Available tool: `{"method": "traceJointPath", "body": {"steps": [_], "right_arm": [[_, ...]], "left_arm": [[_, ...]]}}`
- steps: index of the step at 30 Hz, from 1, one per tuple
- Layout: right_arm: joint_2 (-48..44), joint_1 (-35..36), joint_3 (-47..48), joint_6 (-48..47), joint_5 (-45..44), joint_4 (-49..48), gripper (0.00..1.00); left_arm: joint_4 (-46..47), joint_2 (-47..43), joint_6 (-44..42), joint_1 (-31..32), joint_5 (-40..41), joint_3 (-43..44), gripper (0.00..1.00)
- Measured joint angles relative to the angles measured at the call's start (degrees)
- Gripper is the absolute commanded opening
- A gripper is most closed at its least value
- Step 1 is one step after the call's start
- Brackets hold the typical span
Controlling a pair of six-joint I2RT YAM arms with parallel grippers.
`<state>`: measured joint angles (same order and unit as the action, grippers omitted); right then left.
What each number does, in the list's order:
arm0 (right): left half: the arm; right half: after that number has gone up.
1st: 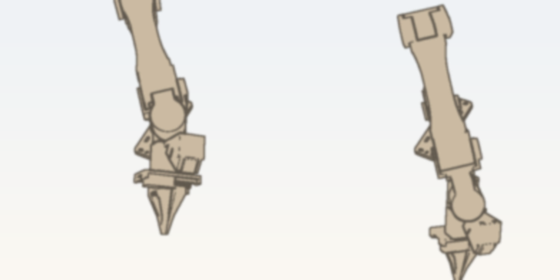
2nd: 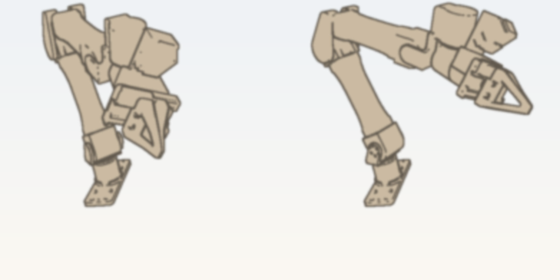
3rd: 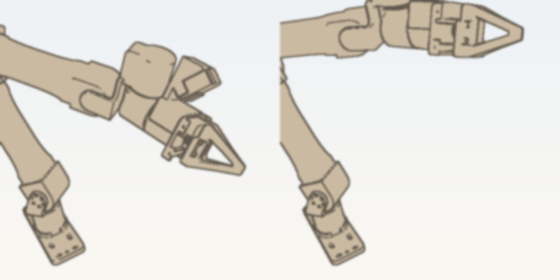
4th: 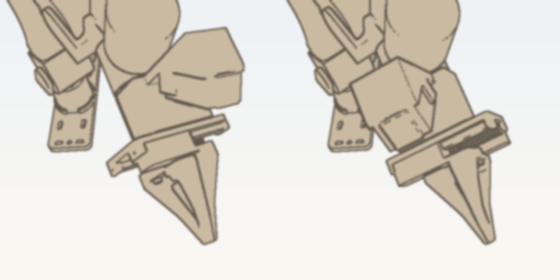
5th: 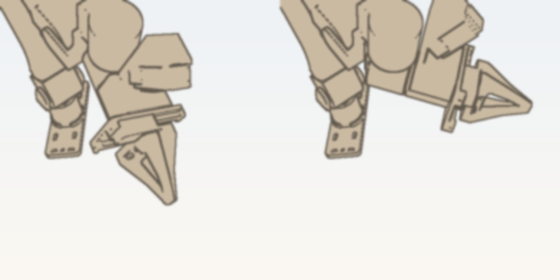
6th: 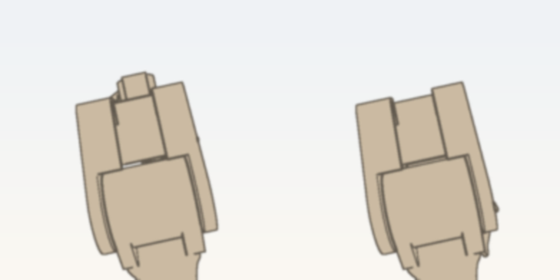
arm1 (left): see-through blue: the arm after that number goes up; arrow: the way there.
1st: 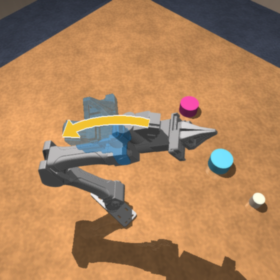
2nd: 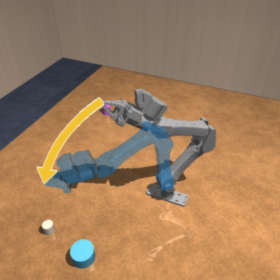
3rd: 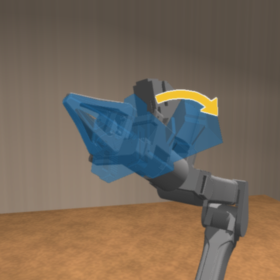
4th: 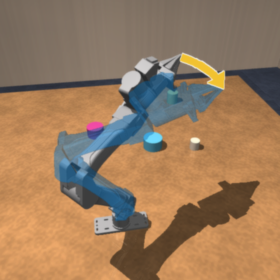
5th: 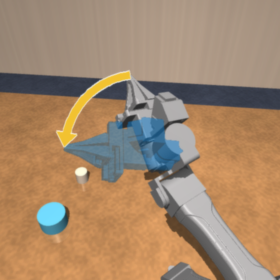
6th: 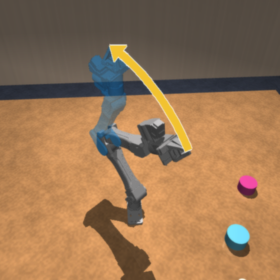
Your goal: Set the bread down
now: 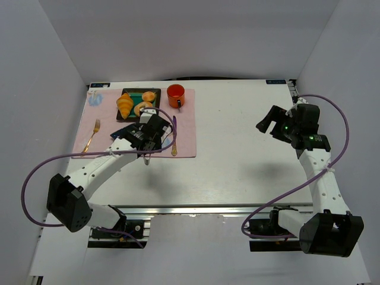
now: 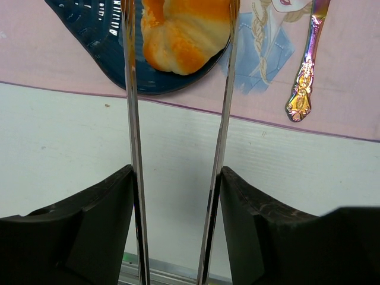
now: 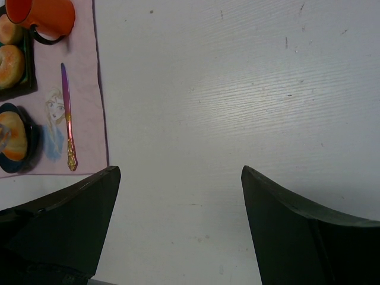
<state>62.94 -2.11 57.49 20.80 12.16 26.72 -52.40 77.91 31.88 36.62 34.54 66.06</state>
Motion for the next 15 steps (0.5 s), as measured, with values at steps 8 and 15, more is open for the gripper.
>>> {"method": "traceJointPath", "body": {"steps": [8, 15], "right_arm": [[0.00, 0.04, -0.28, 0.02, 0.02, 0.02, 0.89], [0.00, 0.28, -0.28, 0.02, 0.02, 0.02, 0.89]], "left_arm": [[-1.66, -1.66, 0.59, 0.26, -0.92, 0.02, 0.66], [-2.82, -2.97, 0.81, 0.33, -1.86, 0.85, 0.65]]}}
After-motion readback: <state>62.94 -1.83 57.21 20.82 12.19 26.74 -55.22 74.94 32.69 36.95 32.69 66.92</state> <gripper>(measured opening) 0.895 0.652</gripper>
